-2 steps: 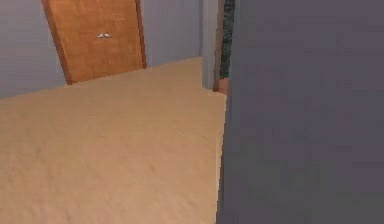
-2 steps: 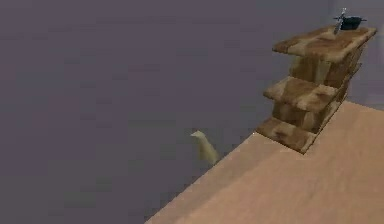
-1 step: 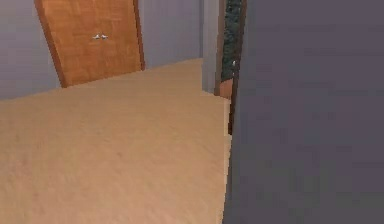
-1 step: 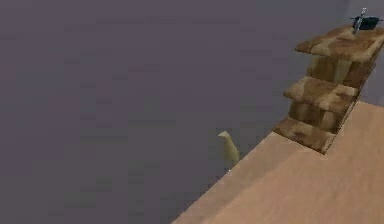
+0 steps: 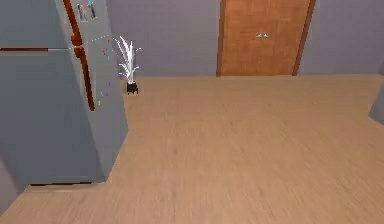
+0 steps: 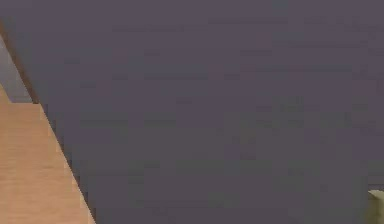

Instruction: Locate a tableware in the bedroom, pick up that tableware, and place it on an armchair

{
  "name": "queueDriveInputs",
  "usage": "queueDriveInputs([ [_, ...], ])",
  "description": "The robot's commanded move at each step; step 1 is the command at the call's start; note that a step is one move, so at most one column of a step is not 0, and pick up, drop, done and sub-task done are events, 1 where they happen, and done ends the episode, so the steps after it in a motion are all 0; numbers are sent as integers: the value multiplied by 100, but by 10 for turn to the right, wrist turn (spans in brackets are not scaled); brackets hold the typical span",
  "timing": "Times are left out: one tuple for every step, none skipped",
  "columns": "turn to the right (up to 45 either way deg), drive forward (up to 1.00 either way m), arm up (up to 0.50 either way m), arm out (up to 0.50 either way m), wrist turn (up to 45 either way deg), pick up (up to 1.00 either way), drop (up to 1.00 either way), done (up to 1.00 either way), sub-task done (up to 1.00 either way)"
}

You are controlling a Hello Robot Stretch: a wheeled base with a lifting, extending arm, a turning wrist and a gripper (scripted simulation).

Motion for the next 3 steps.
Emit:
queueDriveInputs([
  [0,75,0,0,0,0,0,0,0],
  [450,0,0,0,0,0,0,0,0],
  [210,0,0,0,0,0,0,0,0],
])
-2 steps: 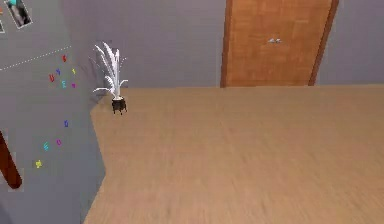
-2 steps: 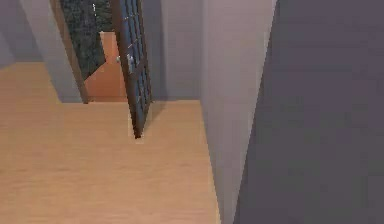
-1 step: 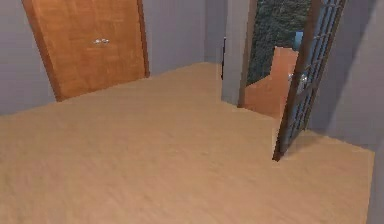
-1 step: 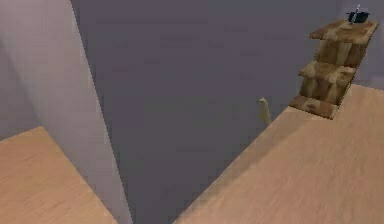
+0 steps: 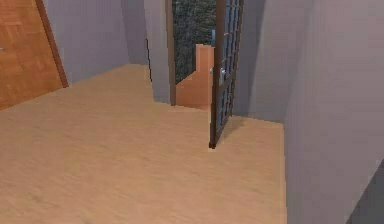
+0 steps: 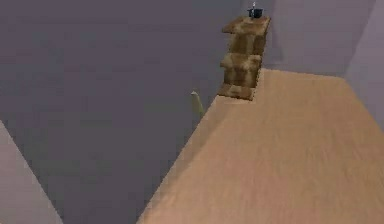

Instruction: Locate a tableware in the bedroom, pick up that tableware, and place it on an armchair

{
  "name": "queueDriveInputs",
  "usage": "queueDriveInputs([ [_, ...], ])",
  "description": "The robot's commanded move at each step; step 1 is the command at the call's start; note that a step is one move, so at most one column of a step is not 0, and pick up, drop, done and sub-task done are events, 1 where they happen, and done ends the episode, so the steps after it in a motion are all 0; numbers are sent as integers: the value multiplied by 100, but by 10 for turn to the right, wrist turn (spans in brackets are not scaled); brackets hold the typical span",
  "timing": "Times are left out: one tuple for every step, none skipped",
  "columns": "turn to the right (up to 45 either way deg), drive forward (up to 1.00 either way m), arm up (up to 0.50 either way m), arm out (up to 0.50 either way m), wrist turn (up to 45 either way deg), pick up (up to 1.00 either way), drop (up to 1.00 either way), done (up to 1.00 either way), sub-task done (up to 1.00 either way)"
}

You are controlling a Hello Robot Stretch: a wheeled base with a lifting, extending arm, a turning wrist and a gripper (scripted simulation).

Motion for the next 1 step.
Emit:
queueDriveInputs([
  [0,15,0,0,0,0,0,0,0],
])
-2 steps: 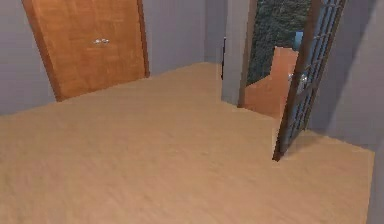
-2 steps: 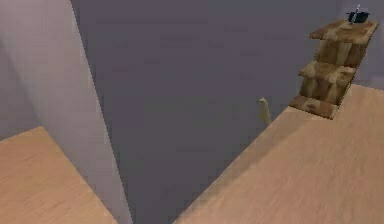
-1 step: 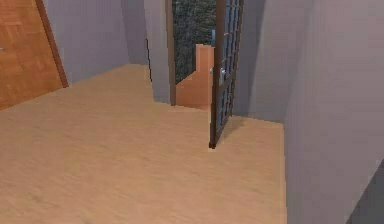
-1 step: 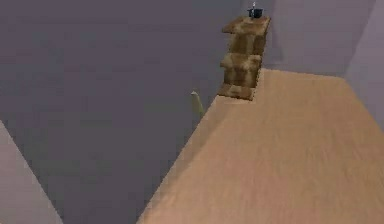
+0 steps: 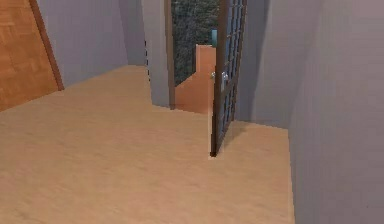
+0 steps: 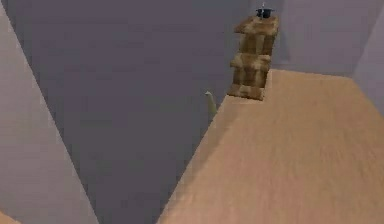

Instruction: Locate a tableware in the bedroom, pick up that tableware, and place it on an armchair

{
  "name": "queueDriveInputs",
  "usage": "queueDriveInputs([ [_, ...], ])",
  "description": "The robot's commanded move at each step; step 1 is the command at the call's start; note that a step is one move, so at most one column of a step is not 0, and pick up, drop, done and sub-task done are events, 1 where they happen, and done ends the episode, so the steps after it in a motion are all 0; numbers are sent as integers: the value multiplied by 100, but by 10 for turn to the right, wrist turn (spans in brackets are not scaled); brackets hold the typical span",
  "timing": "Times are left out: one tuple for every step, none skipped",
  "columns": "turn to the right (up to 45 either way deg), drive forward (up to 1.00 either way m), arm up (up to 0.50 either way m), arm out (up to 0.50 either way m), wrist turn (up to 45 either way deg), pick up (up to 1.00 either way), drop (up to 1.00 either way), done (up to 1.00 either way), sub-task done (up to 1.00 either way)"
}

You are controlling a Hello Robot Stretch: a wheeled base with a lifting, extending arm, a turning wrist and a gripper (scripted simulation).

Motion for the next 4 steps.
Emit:
queueDriveInputs([
  [-60,0,0,0,0,0,0,0,0],
  [0,100,0,0,0,0,0,0,0],
  [-30,0,0,0,0,0,0,0,0],
  [0,75,0,0,0,0,0,0,0],
])
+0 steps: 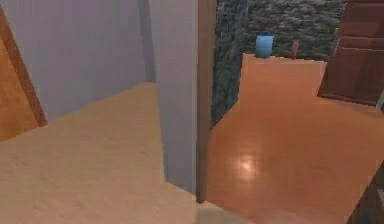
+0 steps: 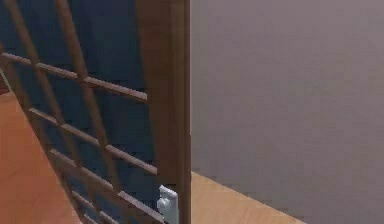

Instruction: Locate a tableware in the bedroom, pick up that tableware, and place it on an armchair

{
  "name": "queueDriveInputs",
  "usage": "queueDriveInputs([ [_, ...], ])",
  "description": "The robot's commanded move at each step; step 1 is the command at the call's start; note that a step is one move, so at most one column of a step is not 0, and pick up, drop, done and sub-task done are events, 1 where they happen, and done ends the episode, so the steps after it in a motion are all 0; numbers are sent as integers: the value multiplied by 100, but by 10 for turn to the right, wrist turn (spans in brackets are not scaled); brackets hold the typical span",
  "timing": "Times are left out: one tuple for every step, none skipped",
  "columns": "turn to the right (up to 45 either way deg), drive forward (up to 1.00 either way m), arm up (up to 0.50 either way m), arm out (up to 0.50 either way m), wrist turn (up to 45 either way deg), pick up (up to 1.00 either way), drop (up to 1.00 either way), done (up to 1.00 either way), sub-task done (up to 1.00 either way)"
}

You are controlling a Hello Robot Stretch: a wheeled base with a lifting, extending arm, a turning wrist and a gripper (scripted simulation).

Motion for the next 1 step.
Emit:
queueDriveInputs([
  [240,0,0,0,0,0,0,0,0],
])
